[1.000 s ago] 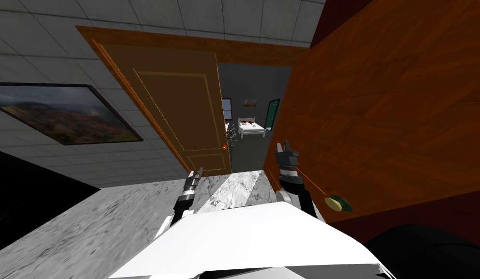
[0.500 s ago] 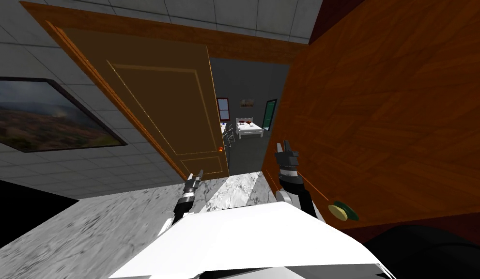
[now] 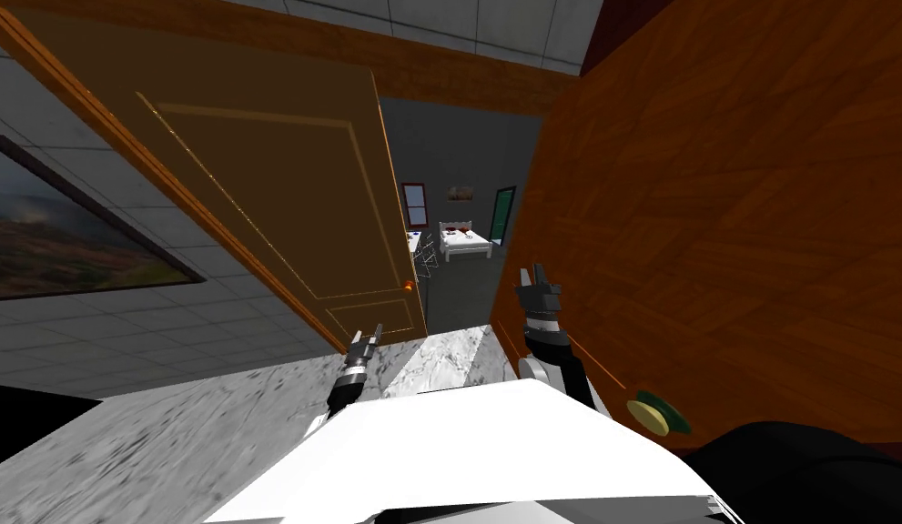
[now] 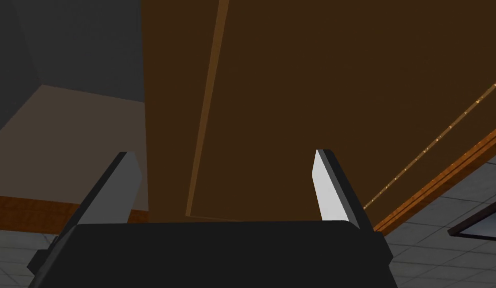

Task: Pull the door open

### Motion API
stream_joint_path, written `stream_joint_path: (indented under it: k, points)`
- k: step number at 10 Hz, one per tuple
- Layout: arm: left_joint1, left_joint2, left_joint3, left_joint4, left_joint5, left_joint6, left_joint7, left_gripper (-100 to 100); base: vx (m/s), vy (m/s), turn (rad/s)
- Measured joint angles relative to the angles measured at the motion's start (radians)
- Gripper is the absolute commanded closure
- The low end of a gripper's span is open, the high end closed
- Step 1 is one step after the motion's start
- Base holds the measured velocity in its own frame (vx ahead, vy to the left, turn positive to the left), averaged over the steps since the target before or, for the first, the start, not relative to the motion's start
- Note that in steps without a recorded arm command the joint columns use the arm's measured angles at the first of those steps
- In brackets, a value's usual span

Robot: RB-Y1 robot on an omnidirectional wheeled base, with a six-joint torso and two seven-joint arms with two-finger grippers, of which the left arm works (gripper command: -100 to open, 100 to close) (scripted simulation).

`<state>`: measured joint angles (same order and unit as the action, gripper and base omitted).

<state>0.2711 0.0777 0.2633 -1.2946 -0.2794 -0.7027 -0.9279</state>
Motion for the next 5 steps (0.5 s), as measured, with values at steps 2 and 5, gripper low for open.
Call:
stream_joint_path:
  k: [2,5]
  points:
    - [-0.008,-0.003,0.012,0.037,-0.007,-0.011,-0.036,-100,0.117,-0.022,-0.06]
    - [-0.024,-0.009,0.029,0.095,-0.016,-0.03,-0.09,-100,0.112,-0.024,-0.05]
